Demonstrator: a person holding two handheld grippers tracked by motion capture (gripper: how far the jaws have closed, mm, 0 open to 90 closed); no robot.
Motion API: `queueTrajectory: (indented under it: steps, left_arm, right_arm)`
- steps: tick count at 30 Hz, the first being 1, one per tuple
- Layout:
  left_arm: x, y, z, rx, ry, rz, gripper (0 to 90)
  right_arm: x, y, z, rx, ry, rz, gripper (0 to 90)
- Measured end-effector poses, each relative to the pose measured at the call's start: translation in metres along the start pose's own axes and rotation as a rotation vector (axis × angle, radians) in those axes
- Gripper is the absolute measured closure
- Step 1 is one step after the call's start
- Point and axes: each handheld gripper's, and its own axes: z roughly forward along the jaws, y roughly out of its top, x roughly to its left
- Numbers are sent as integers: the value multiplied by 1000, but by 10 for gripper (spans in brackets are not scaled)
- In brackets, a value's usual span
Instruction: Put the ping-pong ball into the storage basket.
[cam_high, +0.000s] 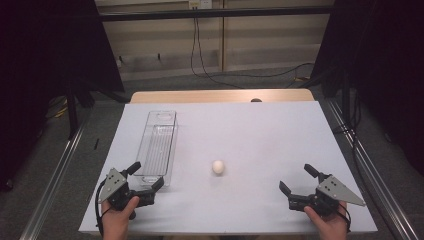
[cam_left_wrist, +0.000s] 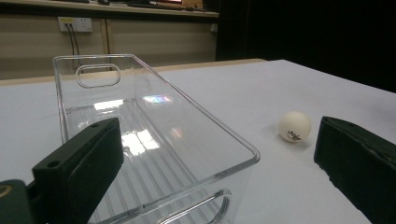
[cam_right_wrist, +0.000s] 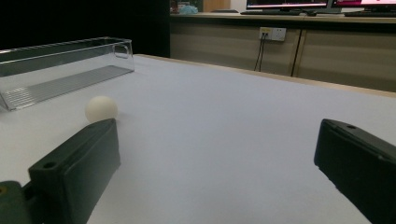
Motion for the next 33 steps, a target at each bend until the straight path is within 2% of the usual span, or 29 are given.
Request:
queueTrajectory:
  steps: [2, 4, 5, 7, 33]
  left_arm:
    - [0, 0, -1, 3, -4, 6, 17]
    - [-2, 1, 1, -12, -1, -20, 16]
    - [-1, 1, 0, -6, -1, -6, 16]
    - [-1, 1, 1, -4, 0, -3, 17]
    - [-18, 12, 14, 13, -42, -6, 16]
  right_arm:
    - [0, 0, 0, 1, 5, 2, 0]
    - [0, 0, -1, 1, 4, -1, 0]
    - [0, 0, -1, 1, 5, 0, 0]
    - [0, 0, -1, -1, 6, -2, 0]
    - [0, 1, -2, -10, 6, 1, 5]
